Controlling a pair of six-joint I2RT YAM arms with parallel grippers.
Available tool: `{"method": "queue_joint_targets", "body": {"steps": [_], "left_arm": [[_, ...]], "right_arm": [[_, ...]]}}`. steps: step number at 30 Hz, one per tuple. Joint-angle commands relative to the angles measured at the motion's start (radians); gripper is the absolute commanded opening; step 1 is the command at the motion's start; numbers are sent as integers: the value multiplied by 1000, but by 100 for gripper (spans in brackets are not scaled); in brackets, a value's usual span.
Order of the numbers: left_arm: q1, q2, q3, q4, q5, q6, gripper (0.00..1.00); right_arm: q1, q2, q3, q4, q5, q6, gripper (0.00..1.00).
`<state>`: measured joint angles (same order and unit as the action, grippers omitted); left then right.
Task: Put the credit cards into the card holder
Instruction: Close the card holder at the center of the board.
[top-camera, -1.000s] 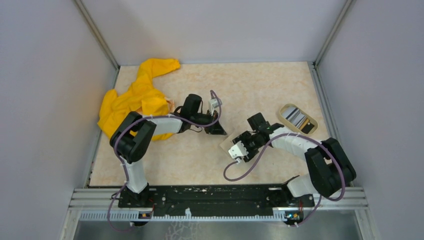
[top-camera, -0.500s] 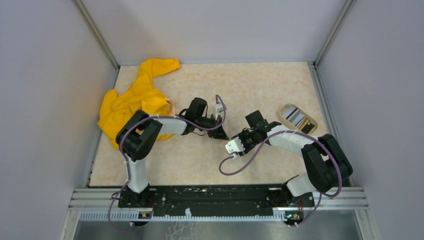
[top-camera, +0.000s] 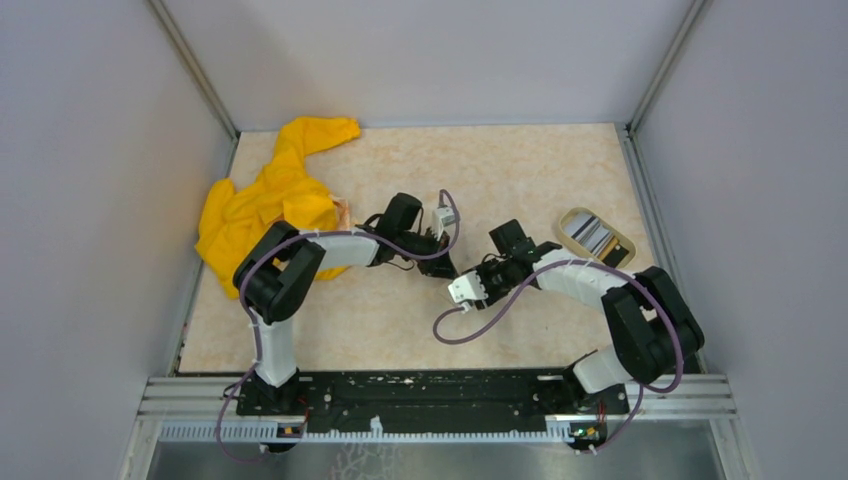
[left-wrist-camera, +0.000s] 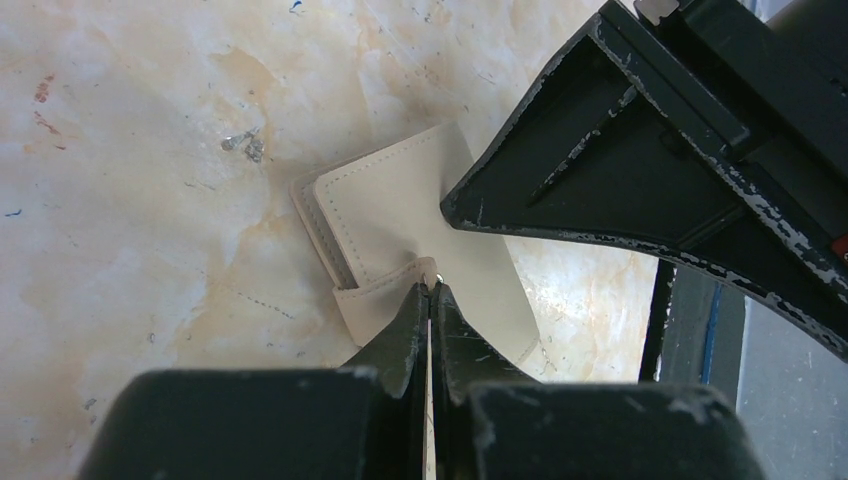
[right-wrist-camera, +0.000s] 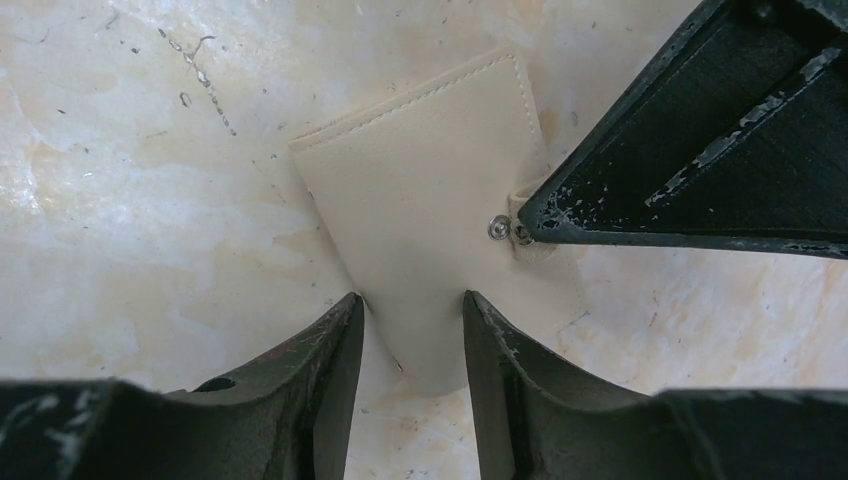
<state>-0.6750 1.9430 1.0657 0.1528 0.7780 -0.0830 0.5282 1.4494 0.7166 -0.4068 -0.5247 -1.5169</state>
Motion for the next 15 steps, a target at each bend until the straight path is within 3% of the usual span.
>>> {"method": "queue_joint_targets", "body": {"steps": [1, 15], "left_arm": [[-21, 2, 34, -69, -45, 60, 0], [-21, -4, 38, -102, -50, 74, 0]], "right_arm": [[10, -3, 23, -7, -20, 53, 43], [-57, -79, 93, -42, -179, 105, 50]]}}
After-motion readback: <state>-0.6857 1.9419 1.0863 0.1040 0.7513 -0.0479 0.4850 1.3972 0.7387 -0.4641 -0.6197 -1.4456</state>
